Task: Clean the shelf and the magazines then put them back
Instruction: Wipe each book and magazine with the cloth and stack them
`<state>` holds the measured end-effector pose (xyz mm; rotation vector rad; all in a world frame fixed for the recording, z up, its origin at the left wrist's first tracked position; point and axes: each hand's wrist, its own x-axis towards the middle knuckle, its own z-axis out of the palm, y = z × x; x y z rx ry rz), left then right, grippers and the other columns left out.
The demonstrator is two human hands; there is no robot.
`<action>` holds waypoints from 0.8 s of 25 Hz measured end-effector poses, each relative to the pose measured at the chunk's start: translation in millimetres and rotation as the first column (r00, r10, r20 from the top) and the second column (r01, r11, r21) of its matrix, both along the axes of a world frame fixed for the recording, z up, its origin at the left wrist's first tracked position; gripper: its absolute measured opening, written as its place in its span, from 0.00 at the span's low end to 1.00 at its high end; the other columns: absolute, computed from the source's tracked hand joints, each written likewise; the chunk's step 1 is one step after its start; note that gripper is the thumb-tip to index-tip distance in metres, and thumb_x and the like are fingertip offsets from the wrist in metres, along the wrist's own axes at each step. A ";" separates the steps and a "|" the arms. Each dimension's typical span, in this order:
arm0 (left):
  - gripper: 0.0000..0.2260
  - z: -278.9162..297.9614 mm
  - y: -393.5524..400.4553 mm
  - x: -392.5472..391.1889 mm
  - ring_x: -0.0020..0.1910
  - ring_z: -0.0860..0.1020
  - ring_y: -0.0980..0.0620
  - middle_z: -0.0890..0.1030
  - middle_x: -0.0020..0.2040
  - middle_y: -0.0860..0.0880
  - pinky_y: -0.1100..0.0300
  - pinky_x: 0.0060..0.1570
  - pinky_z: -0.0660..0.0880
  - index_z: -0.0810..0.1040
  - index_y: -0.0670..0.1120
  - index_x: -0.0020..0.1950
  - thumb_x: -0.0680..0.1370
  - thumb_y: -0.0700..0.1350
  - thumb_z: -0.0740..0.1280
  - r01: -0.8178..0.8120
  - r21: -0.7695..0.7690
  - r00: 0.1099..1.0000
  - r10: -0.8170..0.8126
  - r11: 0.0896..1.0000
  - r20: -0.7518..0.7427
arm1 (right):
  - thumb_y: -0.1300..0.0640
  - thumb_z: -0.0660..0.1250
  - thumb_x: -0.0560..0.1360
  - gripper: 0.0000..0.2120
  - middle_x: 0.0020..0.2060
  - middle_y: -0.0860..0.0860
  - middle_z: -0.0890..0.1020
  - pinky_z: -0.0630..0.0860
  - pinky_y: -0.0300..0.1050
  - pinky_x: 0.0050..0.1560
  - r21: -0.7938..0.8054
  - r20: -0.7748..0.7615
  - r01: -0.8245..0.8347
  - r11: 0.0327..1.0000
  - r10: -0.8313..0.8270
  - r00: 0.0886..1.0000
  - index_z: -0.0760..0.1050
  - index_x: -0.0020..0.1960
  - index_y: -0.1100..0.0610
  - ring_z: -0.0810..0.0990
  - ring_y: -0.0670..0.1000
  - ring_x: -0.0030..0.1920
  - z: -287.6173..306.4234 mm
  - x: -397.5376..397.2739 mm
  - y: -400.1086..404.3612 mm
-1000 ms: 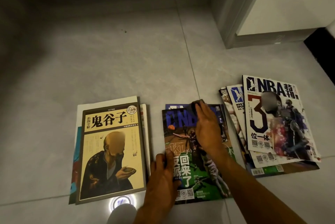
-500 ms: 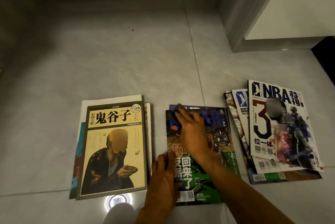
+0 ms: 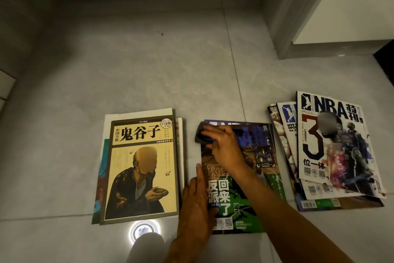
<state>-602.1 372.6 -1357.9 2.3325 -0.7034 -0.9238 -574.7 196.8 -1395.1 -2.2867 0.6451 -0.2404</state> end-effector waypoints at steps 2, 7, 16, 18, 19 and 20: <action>0.54 -0.7 1.0 1.2 0.71 0.62 0.52 0.61 0.73 0.53 0.55 0.71 0.63 0.26 0.63 0.69 0.71 0.49 0.74 -0.016 -0.020 1.000 0.016 1.000 0.009 | 0.75 0.65 0.69 0.28 0.65 0.45 0.76 0.72 0.46 0.62 -0.048 0.014 -0.098 0.994 0.099 0.995 0.79 0.62 0.52 0.68 0.49 0.63 -0.8 -49.2 22.1; 0.57 -6.3 -2.8 3.4 0.65 0.69 0.52 0.65 0.68 0.50 0.54 0.66 0.71 0.26 0.64 0.70 0.68 0.52 0.76 0.016 -0.020 1.000 -0.016 1.000 -0.006 | 0.73 0.67 0.63 0.28 0.62 0.42 0.79 0.66 0.36 0.64 -0.108 0.003 -0.261 0.959 0.263 0.965 0.81 0.58 0.49 0.71 0.47 0.61 -2.8 -133.8 58.4; 0.48 9.4 -10.1 10.0 0.62 0.69 0.54 0.65 0.64 0.53 0.57 0.61 0.74 0.49 0.58 0.78 0.67 0.46 0.77 0.073 0.057 0.997 -0.072 0.996 -0.021 | 0.77 0.64 0.68 0.25 0.60 0.48 0.80 0.73 0.48 0.55 -0.018 0.005 0.037 0.999 -0.037 0.999 0.82 0.57 0.55 0.69 0.50 0.56 13.0 -45.1 8.4; 0.33 15.4 -17.1 18.0 0.61 0.72 0.51 0.68 0.62 0.51 0.58 0.60 0.75 0.62 0.55 0.74 0.72 0.45 0.72 0.056 0.062 0.998 -0.055 0.996 -0.013 | 0.78 0.66 0.65 0.26 0.57 0.47 0.81 0.70 0.41 0.55 -0.059 0.060 0.017 0.998 -0.013 0.998 0.82 0.54 0.55 0.68 0.46 0.57 6.5 -85.0 27.0; 0.25 18.6 -21.5 22.6 0.60 0.73 0.49 0.69 0.62 0.49 0.58 0.59 0.75 0.67 0.54 0.71 0.75 0.45 0.68 0.026 0.064 0.999 -0.025 0.998 -0.020 | 0.77 0.66 0.65 0.25 0.56 0.47 0.82 0.68 0.38 0.55 -0.075 0.065 0.000 0.997 0.005 0.998 0.83 0.53 0.54 0.68 0.44 0.57 3.1 -108.2 38.8; 0.19 19.8 -24.7 26.8 0.60 0.74 0.49 0.70 0.62 0.48 0.58 0.59 0.75 0.71 0.53 0.69 0.78 0.44 0.65 0.011 0.072 1.000 -0.010 0.997 -0.012 | 0.74 0.66 0.65 0.23 0.56 0.46 0.82 0.68 0.36 0.56 -0.087 0.058 -0.027 0.996 0.033 0.998 0.83 0.52 0.52 0.68 0.42 0.58 1.3 -131.0 53.4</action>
